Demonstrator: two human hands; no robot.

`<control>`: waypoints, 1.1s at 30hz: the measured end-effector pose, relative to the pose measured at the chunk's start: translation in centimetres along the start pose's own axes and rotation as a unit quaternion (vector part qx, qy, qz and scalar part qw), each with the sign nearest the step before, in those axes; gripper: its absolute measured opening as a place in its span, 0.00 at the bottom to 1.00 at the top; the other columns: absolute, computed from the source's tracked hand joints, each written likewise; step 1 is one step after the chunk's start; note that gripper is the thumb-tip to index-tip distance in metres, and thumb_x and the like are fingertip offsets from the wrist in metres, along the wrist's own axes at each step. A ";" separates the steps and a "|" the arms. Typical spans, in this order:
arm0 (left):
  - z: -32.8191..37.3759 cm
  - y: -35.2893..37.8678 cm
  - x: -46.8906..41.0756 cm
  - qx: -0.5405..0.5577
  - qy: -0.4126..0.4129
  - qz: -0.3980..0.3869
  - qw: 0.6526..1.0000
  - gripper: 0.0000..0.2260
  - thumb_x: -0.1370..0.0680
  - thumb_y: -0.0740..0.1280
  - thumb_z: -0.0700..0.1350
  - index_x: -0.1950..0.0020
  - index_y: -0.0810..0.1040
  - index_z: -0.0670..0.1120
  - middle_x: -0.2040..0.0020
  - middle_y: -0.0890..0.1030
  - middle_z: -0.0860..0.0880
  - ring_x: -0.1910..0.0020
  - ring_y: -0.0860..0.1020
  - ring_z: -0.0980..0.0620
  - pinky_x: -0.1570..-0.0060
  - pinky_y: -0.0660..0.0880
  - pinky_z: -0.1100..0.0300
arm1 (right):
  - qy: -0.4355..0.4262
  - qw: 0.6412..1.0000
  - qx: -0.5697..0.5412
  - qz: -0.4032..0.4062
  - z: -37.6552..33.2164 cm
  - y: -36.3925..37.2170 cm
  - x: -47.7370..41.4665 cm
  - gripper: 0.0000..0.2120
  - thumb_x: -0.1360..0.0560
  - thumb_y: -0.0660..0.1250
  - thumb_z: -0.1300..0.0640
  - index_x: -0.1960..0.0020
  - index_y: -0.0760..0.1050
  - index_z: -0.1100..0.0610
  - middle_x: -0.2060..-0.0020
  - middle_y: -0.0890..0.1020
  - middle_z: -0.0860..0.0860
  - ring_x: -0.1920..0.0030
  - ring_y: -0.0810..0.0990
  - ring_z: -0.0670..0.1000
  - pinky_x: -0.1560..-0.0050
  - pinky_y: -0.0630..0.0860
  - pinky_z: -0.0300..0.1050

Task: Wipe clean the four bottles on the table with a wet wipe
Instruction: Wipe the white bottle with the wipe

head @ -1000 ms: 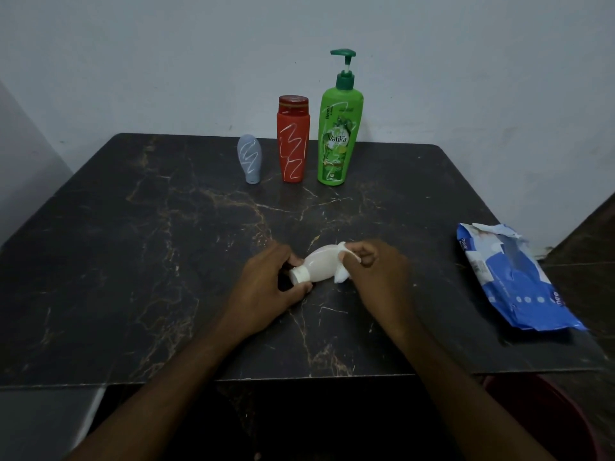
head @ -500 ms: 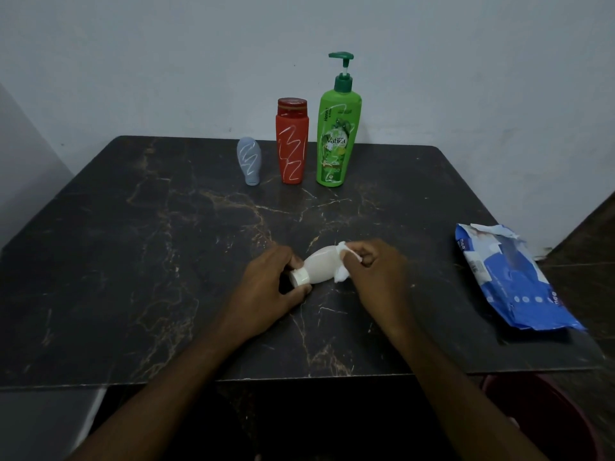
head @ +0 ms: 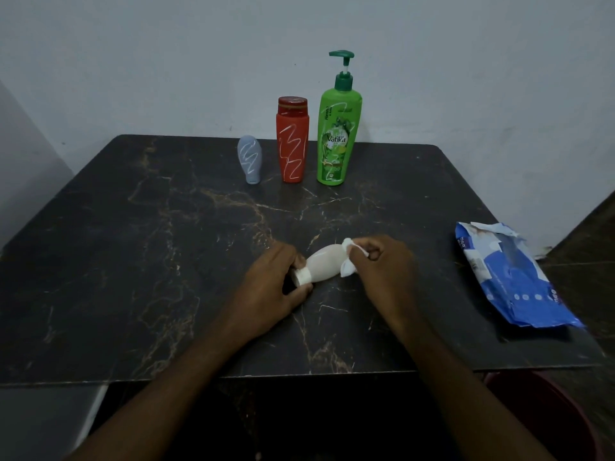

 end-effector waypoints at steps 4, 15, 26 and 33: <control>0.4 0.0 0.0 -0.031 0.008 0.002 0.999 0.13 0.26 0.75 0.46 0.48 0.74 0.51 0.49 0.74 0.57 0.53 0.74 0.58 0.55 0.72 0.63 | -0.105 0.994 -0.028 -0.017 -3.0 1.8 2.7 0.03 0.24 0.71 0.55 0.52 0.83 0.50 0.57 0.82 0.42 0.56 0.80 0.39 0.53 0.76 0.35; 1.1 -0.3 0.2 -0.026 0.017 -0.007 0.999 0.13 0.25 0.75 0.43 0.44 0.76 0.47 0.46 0.72 0.60 0.53 0.74 0.59 0.54 0.70 0.71 | -0.027 0.999 0.001 0.047 -1.5 -0.8 1.2 0.03 0.23 0.70 0.55 0.51 0.83 0.51 0.57 0.82 0.45 0.60 0.77 0.37 0.59 0.70 0.23; 1.7 -0.5 0.3 -0.018 0.041 0.009 0.999 0.11 0.24 0.74 0.42 0.45 0.76 0.47 0.42 0.75 0.53 0.51 0.78 0.54 0.53 0.79 0.53 | -0.077 0.996 0.026 0.019 -2.6 0.3 2.4 0.03 0.23 0.70 0.55 0.51 0.82 0.51 0.56 0.80 0.45 0.59 0.76 0.37 0.58 0.71 0.28; 2.3 -0.7 0.4 -0.028 0.054 0.012 0.998 0.09 0.23 0.73 0.39 0.45 0.77 0.43 0.45 0.73 0.51 0.54 0.76 0.54 0.56 0.77 0.56 | -0.127 0.992 0.022 0.013 -4.7 1.6 3.9 0.06 0.24 0.70 0.58 0.48 0.83 0.52 0.56 0.80 0.45 0.58 0.76 0.35 0.57 0.68 0.24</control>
Point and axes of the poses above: each hand's wrist, its own x-axis away from the middle knuckle, its own y-axis out of the palm, z = x × y, the point moved 7 cm from there along -x, towards the middle knuckle
